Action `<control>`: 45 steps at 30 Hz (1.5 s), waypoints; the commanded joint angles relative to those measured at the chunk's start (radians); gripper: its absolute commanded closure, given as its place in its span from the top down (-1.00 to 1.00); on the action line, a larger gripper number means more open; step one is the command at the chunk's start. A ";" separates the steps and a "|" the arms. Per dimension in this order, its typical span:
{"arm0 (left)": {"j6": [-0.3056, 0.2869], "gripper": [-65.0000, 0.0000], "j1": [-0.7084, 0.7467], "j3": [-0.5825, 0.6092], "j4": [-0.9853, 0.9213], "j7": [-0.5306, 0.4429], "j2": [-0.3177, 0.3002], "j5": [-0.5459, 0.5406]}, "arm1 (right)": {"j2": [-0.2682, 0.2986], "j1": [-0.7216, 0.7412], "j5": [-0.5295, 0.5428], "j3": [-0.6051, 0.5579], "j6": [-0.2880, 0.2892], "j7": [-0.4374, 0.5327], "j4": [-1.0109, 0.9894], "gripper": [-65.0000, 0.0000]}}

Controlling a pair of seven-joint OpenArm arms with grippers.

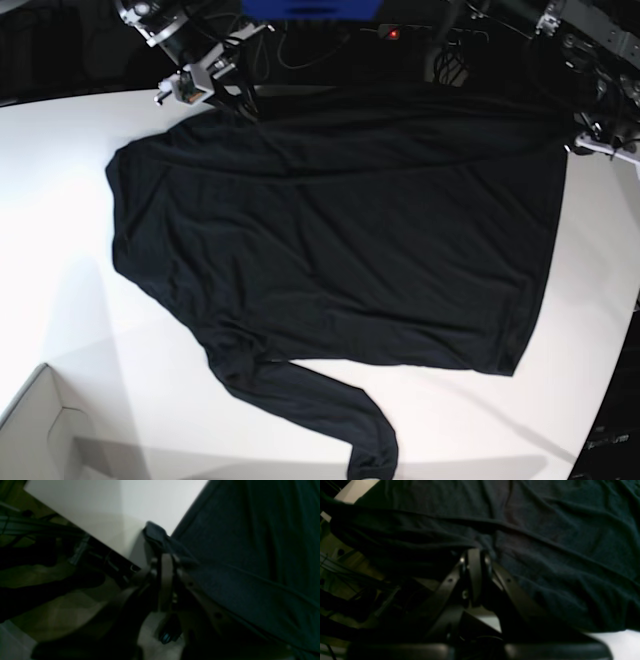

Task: Layout the t-shirt on the table in an organized manner, then fold the t-shirt properly
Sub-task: 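Pull the held side edge with the left gripper back toward the collar, then pull the shirt's collar edge away from the hem with both grippers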

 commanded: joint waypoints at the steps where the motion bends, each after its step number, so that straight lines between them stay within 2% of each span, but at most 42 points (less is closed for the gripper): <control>1: -0.001 -1.00 -0.007 0.000 0.013 -0.014 -0.013 -0.005 | 0.001 -0.007 0.019 0.001 0.008 0.029 0.018 -1.00; 7: -0.001 -1.00 -0.014 0.006 0.008 -0.014 0.001 -0.005 | 0.000 -0.007 0.019 0.001 0.008 0.029 0.018 -1.00; 11: -0.001 -0.98 -0.014 0.011 -0.026 -0.042 0.036 -0.007 | 0.001 -0.007 0.019 -0.014 0.008 0.029 0.018 -1.00; 16: -0.001 -0.95 -0.005 0.044 -0.058 -0.047 0.035 -0.002 | 0.000 -0.007 0.019 -0.014 0.008 0.029 0.018 -1.00; 19: -0.001 -0.73 0.016 0.044 -0.050 -0.050 0.033 -0.007 | 0.000 -0.007 0.019 -0.014 0.008 0.029 0.018 -1.00; 22: -0.001 -0.33 0.020 0.043 -0.046 -0.050 0.029 -0.007 | 0.000 -0.007 0.019 -0.014 0.008 0.029 0.018 -1.00; 25: -0.001 -0.07 0.024 0.041 -0.046 -0.051 0.027 -0.007 | 0.000 -0.007 0.019 -0.014 0.008 0.029 0.018 -1.00; 31: -0.001 -0.03 0.052 0.041 -0.046 -0.058 0.025 -0.005 | 0.000 -0.005 0.019 -0.014 0.008 0.029 0.018 -1.00; 36: -0.001 -0.03 0.061 -0.022 -0.055 -0.058 0.025 -0.005 | 0.000 -0.005 0.019 -0.014 0.008 0.029 0.018 -1.00; 42: -0.001 -0.02 0.064 -0.028 -0.058 -0.058 0.006 -0.005 | 0.001 -0.002 0.019 -0.028 0.008 0.029 0.018 -1.00; 43: -0.001 0.00 0.064 -0.028 -0.058 -0.058 0.006 -0.005 | 0.001 0.002 0.019 -0.029 0.008 0.029 0.018 -1.00; 45: -0.001 0.19 0.064 -0.028 -0.058 -0.058 0.006 -0.005 | 0.001 0.005 0.019 -0.029 0.008 0.029 0.018 -1.00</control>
